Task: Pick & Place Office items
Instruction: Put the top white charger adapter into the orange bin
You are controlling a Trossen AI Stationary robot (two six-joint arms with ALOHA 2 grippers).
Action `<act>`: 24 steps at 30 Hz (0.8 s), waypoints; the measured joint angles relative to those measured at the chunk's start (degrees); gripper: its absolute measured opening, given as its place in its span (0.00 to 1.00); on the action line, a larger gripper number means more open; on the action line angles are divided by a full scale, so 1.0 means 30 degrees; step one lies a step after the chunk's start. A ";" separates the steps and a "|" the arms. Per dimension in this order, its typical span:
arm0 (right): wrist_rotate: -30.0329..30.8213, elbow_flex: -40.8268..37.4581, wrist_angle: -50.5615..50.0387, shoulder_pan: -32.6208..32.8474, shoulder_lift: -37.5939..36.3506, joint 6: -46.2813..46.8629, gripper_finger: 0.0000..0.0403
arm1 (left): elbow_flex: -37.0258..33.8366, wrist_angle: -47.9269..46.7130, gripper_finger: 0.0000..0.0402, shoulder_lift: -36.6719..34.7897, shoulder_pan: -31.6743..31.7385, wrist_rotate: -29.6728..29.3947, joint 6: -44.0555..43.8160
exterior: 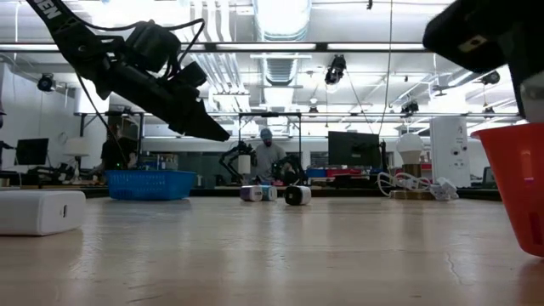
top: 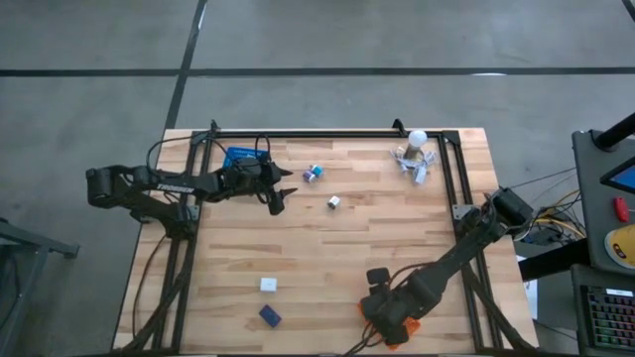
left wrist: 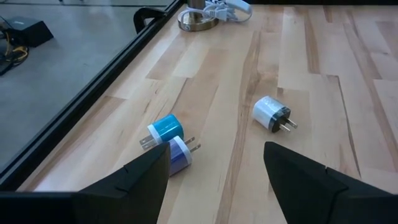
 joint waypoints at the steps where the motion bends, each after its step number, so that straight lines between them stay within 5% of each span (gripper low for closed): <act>1: -0.0114 -0.0039 0.0003 0.0039 0.0043 0.0096 0.39 | 0.0000 0.0012 0.65 0.0000 0.0000 0.0000 0.0000; 24: -0.1039 -0.1082 -0.0214 0.0102 -0.0024 0.1059 0.39 | 0.0000 0.0089 0.65 0.0007 0.0000 0.0000 0.0007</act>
